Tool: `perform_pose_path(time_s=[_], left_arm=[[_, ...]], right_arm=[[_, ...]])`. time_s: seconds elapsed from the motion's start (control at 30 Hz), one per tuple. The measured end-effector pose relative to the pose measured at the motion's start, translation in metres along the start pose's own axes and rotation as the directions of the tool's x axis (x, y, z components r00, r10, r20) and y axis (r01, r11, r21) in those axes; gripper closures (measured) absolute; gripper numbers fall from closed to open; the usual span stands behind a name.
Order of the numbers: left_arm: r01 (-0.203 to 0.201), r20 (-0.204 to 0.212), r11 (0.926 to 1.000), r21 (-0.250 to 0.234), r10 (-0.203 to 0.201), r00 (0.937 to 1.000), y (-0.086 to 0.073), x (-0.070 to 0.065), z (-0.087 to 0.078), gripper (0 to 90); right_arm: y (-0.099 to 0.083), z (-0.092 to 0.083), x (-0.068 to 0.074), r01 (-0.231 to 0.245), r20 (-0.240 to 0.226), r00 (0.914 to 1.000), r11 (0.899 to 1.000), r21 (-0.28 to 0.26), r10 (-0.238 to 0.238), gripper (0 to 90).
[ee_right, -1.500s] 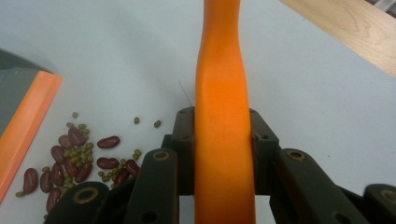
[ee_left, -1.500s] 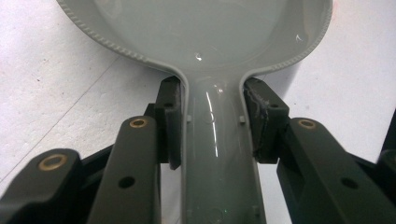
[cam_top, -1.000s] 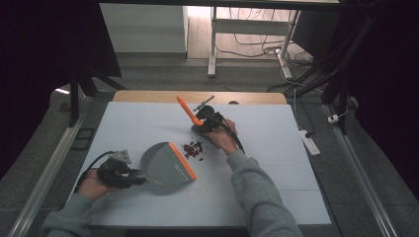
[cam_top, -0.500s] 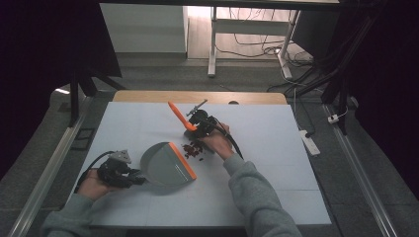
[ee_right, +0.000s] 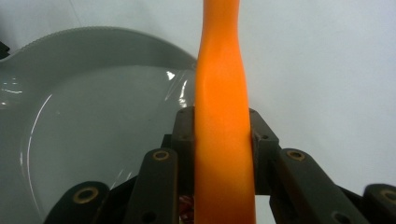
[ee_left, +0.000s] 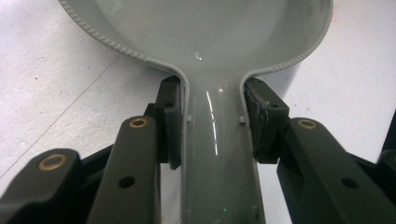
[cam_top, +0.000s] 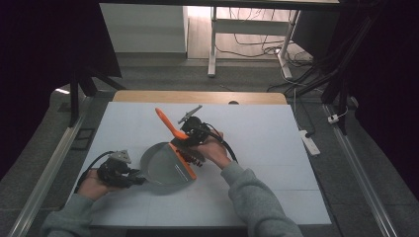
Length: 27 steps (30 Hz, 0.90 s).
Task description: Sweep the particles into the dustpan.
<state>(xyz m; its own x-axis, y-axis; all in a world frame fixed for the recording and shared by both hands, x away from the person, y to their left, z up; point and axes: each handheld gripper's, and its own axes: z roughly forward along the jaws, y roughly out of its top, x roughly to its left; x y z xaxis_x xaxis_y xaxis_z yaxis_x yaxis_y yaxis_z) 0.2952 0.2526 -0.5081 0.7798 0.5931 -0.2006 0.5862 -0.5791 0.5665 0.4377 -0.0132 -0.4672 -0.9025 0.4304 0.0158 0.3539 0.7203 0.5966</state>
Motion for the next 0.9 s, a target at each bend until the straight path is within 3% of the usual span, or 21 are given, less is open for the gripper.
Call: perform_pose_path(time_s=[0.1,0.2,0.37,0.43,0.9], left_arm=[[0.000,-0.001,1.0000,0.001,0.000,1.0000,0.000,0.000,0.000,61.6],[0.001,-0.002,1.0000,0.001,-0.001,1.0000,0.000,0.000,0.000,61.6],[0.002,-0.002,1.0000,0.001,-0.002,1.0000,0.000,0.000,0.000,61.6],[-0.001,-0.004,1.0000,0.000,0.001,1.0000,0.000,-0.001,0.000,61.6],[-0.001,-0.007,1.0000,0.000,0.001,1.0000,0.000,-0.001,0.000,61.6]], right_arm=[[-0.002,-0.007,-0.004,0.001,0.047,0.9989,1.000,-0.003,0.000,70.3],[-0.008,-0.010,-0.014,-0.029,0.092,0.9954,1.000,0.000,0.028,70.3],[-0.019,-0.004,-0.031,-0.097,0.144,0.9852,0.995,0.015,0.094,70.3],[-0.021,0.000,-0.033,-0.100,0.163,0.9821,0.995,0.022,0.096,70.3],[-0.006,0.017,-0.005,-0.052,0.138,0.9894,0.998,0.035,0.047,70.3]])
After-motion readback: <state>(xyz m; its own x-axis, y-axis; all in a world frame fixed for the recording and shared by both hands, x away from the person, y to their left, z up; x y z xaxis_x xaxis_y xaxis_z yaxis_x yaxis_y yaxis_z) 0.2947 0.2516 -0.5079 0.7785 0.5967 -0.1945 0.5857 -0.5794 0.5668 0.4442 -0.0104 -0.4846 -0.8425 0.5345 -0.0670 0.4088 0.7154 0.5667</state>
